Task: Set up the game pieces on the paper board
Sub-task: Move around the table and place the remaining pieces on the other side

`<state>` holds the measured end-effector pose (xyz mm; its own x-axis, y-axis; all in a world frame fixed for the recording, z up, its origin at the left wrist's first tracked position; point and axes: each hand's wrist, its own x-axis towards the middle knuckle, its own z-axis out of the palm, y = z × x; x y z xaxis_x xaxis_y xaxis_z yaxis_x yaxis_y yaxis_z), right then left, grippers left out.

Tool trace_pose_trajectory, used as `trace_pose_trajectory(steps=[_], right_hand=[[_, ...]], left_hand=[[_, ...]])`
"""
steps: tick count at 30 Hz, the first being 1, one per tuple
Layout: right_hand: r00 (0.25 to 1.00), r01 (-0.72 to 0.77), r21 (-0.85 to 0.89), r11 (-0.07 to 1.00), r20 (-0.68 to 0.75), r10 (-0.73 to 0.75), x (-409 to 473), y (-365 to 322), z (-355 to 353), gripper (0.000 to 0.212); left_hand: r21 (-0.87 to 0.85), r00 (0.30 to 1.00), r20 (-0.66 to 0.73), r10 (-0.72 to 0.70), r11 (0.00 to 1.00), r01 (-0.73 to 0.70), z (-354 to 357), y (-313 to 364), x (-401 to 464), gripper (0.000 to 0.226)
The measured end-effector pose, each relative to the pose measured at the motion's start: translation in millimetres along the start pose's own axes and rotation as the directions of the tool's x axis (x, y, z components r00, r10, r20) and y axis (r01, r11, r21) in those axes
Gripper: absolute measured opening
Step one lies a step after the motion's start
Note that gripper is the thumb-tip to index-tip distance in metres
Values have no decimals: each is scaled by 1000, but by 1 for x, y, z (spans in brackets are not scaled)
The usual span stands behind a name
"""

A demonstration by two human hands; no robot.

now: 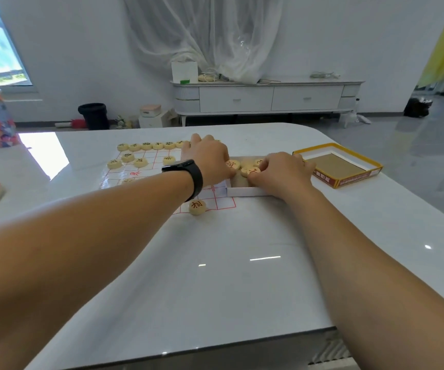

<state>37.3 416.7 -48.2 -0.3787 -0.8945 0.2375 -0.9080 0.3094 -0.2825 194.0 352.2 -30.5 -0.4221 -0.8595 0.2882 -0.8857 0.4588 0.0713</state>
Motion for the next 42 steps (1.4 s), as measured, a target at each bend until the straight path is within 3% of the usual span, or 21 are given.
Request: trace_pose_trajectory(steps=[4,8,13,20,23,26,29,33,39,42], right_hand=[[991,117,46,992,-71,-114,-10,-9,0,30],[957,251,114,961,-181,-228,-28,-32,0,34],[890,421,76,904,-229,-396,-55,-68,8,41],[869,469,91,878,-223,-441,-68,-97,19,37],[861,495,104,863,-188,-472,-70,-97,24,41],[869,493,167,854,-125,-478,-72,-94,26,46],[863,502,220,836,-64,-501,-72,-90,24,29],[840,533,125,837,41,-541,-71,-86,25,41],[833,550,28,835,61,-550,-71,-83,25,39],[832,548,27,836,89,-548,-70,-83,25,52]], left_hand=[[-101,992,-128,-7,995,-6,-10,-23,-25,43],[-245,986,-130,-109,967,74,-25,-56,-54,44],[-257,973,-192,-126,964,74,-38,-109,-95,43],[-363,929,-282,-239,923,127,-25,-158,-121,41],[-457,909,-271,-316,874,168,-14,-169,-128,40],[-496,931,-250,-265,861,112,-13,-174,-138,37],[-488,953,-220,-210,869,79,-12,-171,-147,37],[-520,951,-201,-236,848,100,-10,-166,-146,39],[-517,966,-159,-204,851,95,-8,-161,-149,39],[-520,967,-128,-219,845,122,-8,-163,-148,39]])
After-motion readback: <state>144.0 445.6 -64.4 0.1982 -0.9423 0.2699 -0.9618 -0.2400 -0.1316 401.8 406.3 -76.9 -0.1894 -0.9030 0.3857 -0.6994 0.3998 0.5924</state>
